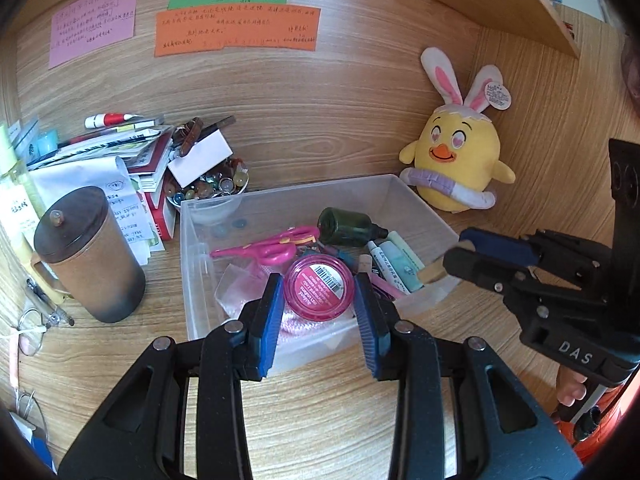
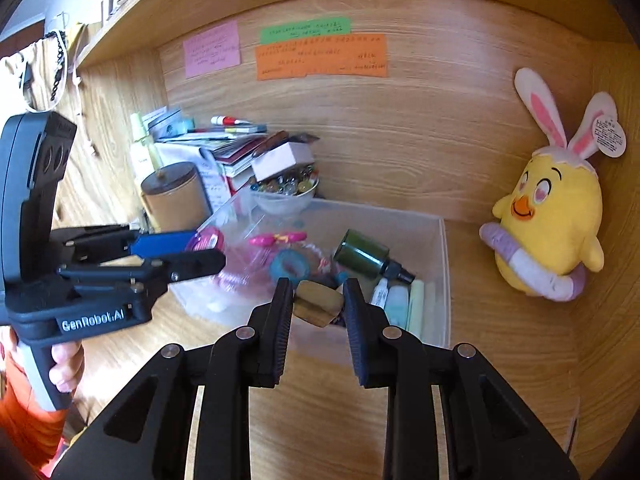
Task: Organize objects
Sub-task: 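Lower compact and eraser into the clear box and open both tools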
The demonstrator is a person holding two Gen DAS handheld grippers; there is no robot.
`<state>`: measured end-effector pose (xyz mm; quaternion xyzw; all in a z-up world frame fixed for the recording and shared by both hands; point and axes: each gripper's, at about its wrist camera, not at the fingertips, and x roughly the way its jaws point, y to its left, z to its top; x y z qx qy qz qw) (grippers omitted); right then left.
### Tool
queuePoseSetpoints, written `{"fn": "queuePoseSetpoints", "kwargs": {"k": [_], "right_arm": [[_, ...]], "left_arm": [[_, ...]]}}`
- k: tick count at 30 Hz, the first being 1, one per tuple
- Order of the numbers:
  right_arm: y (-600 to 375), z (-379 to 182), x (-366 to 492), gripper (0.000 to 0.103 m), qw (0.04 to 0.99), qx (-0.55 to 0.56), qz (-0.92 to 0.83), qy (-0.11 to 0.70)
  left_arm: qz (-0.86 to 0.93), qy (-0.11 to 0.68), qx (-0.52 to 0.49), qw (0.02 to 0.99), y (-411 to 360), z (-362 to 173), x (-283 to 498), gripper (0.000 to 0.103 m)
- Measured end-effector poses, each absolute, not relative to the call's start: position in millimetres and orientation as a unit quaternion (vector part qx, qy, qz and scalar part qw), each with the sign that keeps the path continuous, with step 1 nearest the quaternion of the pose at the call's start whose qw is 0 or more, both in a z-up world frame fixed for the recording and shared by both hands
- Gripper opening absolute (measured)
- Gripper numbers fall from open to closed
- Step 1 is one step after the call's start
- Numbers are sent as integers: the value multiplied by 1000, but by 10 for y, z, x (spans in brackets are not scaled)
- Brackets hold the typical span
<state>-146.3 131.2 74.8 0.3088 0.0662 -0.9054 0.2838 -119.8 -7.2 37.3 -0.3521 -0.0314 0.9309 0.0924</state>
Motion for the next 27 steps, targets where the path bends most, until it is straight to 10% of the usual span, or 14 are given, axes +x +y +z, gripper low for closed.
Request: {"fn": "queuePoseSetpoints", "kwargs": {"k": [16,27], "right_arm": [[1237,288,-1914,24,249,366,-892,94],[1383,505,-1656,55,256,334,-903,91]], "left_arm": [[917,-31,-388,91,25,97,-1541,40],[934,-34,-348,77,-43,303,-1250,64]]}}
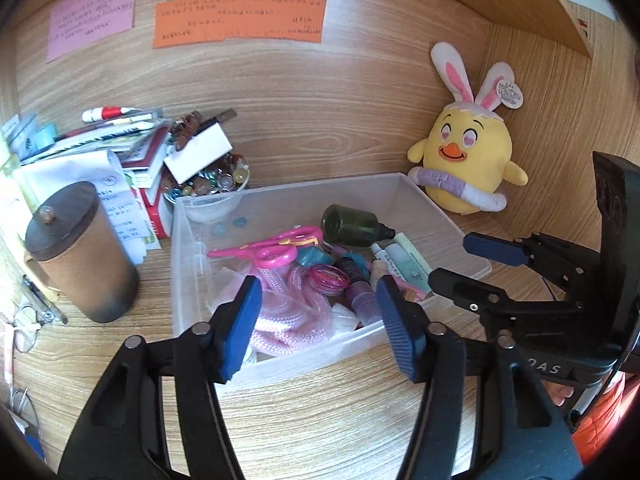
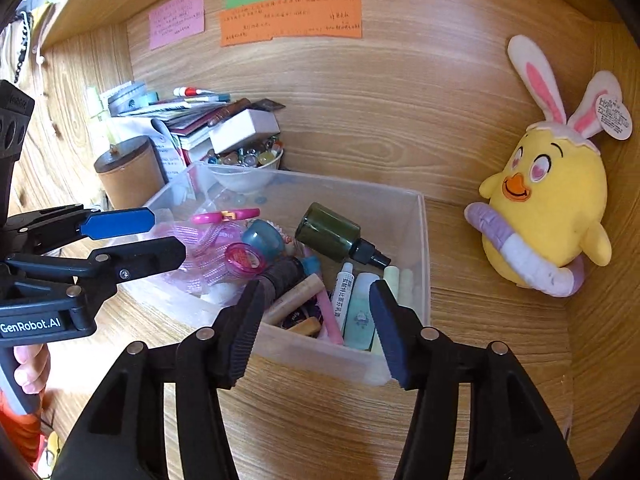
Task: Organize objects
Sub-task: 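Lower compact and eraser into the clear box and open both tools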
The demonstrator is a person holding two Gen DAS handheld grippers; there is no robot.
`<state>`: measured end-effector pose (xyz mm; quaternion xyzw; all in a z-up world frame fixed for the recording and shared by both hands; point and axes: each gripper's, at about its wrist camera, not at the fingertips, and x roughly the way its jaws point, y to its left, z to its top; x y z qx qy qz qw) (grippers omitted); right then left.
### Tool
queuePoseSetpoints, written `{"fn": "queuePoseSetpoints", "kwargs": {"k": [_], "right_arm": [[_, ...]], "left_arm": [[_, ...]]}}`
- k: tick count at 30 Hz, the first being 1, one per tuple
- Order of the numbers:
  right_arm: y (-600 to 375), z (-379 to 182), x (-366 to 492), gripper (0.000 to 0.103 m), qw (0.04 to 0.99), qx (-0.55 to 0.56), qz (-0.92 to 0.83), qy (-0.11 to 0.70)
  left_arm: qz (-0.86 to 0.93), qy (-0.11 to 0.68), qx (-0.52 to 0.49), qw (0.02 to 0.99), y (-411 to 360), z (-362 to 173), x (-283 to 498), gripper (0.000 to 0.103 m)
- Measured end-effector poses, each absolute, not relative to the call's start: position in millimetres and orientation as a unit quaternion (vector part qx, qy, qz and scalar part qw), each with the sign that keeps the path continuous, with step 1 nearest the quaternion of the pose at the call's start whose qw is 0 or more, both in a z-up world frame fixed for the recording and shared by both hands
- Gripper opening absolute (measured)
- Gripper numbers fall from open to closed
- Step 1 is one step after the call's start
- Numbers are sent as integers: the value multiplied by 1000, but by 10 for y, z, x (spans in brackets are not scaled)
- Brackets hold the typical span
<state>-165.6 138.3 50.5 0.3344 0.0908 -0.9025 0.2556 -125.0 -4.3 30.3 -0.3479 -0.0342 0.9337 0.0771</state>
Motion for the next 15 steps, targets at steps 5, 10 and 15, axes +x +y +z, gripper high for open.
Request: {"fn": "queuePoseSetpoints", "kwargs": {"k": [5,10,15], "right_arm": [[1411,599,-1490,67,260,318,-907,89],[1419,661,-1300,81,258,298,-914,92],[1423,653,-1189,84,260,297,-915,86]], "left_arm": [[940,-39,-333,61,-121,350,-1077,77],[942,-43,-328,50,-193,336,-916,91],[943,-32,-329,38,-209,271,-787,94]]}}
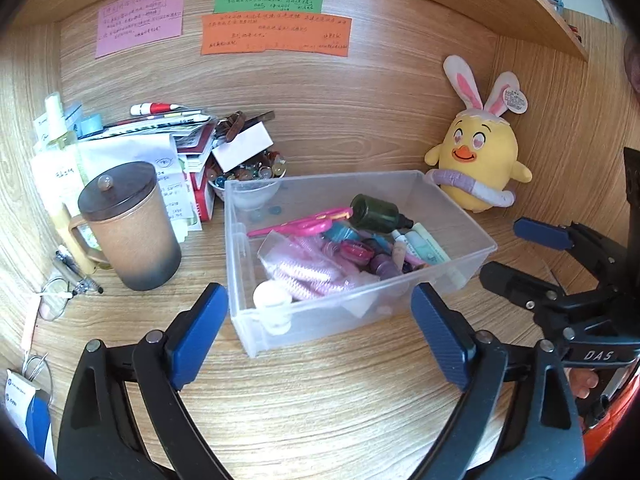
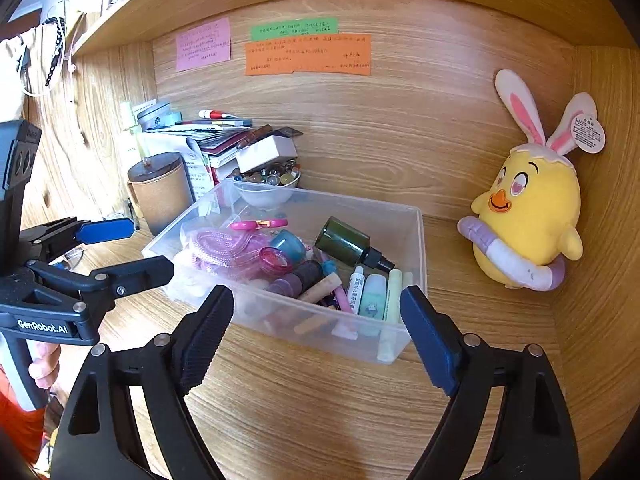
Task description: Organize objects
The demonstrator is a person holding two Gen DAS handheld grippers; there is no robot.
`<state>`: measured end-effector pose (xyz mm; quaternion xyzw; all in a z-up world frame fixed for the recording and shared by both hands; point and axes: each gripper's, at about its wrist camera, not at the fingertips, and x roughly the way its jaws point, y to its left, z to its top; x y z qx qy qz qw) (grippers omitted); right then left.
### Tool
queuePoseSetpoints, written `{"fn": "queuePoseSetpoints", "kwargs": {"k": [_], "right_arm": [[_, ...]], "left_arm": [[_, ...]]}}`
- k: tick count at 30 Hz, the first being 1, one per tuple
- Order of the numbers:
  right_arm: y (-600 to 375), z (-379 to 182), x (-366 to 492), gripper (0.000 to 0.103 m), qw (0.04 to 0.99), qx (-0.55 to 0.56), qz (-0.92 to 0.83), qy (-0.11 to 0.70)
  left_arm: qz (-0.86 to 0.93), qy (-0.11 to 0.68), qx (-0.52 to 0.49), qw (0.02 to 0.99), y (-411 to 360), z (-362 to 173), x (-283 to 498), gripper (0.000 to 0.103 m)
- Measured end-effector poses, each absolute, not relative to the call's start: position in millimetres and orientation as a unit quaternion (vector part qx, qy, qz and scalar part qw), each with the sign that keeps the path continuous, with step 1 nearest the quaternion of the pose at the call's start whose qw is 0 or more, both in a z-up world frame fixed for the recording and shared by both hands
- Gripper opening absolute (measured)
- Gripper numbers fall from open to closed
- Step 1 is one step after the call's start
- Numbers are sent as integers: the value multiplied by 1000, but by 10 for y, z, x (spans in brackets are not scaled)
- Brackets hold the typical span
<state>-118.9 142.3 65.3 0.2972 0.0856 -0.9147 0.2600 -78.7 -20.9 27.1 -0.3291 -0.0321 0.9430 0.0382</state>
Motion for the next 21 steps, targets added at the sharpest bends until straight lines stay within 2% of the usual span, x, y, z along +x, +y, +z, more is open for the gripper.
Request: {"fn": "queuePoseSetpoints", "kwargs": {"k": [21], "right_arm": [[1423,533,-1117,84,257,318,-910,70]], "left_arm": [[941,-34,-333,37,-211,140,-624,94]]}}
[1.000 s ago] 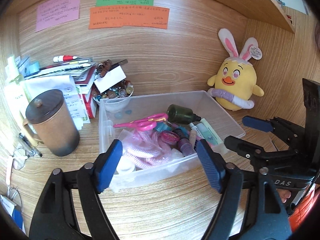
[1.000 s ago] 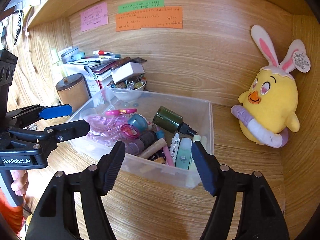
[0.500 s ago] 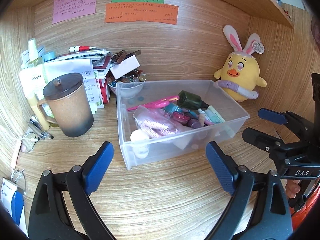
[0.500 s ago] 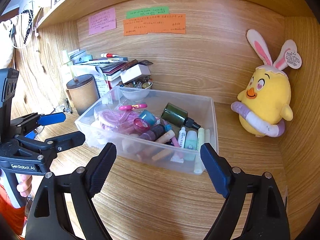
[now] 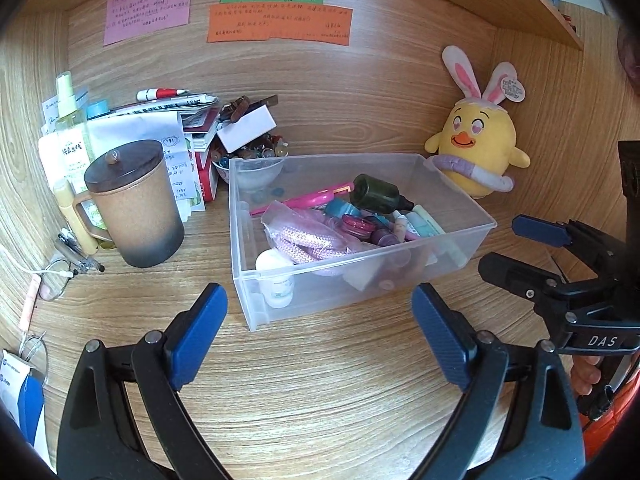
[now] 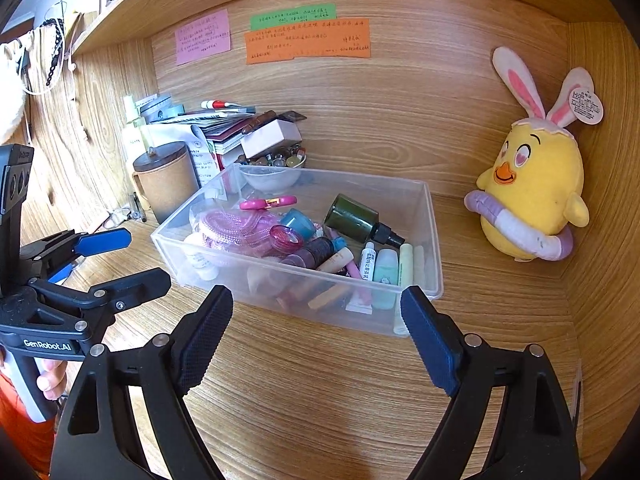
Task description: Organize objects
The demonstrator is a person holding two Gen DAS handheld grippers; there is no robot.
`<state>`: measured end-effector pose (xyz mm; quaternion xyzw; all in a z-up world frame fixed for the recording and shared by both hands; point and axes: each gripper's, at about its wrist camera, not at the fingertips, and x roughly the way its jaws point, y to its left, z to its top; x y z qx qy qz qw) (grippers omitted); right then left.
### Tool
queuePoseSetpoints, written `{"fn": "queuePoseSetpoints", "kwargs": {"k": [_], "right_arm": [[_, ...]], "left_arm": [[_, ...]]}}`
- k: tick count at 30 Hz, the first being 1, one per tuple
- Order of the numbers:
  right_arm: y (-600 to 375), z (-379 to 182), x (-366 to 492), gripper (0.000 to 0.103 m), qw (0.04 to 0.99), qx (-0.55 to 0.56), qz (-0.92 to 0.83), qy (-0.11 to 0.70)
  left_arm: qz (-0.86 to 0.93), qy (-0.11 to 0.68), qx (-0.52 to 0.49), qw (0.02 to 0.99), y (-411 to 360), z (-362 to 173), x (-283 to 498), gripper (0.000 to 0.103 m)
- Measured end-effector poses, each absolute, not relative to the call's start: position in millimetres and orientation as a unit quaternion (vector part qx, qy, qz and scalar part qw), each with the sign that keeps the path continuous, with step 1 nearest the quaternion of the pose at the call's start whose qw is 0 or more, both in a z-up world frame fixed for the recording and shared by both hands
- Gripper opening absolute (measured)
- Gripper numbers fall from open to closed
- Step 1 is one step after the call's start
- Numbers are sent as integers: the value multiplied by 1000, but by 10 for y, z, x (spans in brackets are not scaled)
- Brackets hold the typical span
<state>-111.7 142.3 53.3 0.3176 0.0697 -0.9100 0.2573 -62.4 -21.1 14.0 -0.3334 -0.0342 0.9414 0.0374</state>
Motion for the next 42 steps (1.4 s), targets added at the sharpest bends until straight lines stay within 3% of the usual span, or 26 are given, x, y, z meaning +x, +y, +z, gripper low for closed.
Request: {"fn": "queuePoseSetpoints", "kwargs": {"k": [42], "right_arm": [[1407,505,-1118,84,257,322,-908,72]], "left_arm": [[942,-45,-330,47,-189,152,-611,94]]}}
